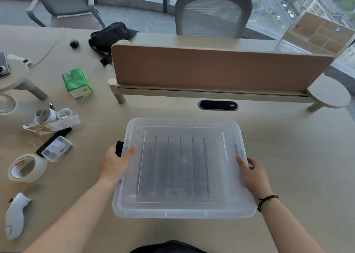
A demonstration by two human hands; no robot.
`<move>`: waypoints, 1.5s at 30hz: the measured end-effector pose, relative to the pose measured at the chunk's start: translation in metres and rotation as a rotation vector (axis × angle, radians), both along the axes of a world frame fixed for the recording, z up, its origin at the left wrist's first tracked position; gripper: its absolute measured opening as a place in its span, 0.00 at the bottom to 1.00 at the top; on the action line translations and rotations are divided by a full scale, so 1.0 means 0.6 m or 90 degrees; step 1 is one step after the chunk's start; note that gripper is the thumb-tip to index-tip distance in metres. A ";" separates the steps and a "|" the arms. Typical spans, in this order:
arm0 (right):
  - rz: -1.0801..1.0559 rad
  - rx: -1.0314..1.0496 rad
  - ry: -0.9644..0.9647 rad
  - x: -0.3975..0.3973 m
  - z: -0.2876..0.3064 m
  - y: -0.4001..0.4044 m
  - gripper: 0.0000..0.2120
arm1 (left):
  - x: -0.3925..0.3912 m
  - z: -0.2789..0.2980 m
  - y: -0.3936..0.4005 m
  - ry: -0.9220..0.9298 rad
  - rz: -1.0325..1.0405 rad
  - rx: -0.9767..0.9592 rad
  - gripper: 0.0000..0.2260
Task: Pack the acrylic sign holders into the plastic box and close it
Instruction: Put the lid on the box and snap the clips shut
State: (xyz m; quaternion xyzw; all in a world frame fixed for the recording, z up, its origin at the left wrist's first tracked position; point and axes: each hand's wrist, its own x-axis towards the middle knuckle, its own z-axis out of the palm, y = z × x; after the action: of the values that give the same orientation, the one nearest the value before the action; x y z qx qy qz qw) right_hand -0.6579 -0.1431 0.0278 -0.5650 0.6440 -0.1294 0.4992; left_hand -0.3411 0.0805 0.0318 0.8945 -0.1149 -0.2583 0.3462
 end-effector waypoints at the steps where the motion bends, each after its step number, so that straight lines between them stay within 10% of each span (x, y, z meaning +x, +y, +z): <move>1: 0.000 -0.006 -0.002 0.000 0.000 0.000 0.07 | 0.004 0.001 0.003 0.026 -0.004 -0.023 0.17; 9: -0.005 -0.114 0.107 -0.003 0.002 0.007 0.23 | 0.003 0.004 0.003 0.028 -0.017 0.002 0.19; 45: 0.084 -0.248 0.405 0.058 -0.009 0.008 0.19 | -0.044 0.002 -0.022 -0.183 -0.066 0.172 0.18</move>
State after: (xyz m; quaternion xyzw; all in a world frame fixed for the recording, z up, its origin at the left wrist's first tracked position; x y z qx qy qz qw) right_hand -0.6229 -0.1383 0.0226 -0.7014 0.6925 -0.0353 0.1647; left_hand -0.3673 0.0674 0.0333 0.9533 -0.1733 -0.1587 0.1897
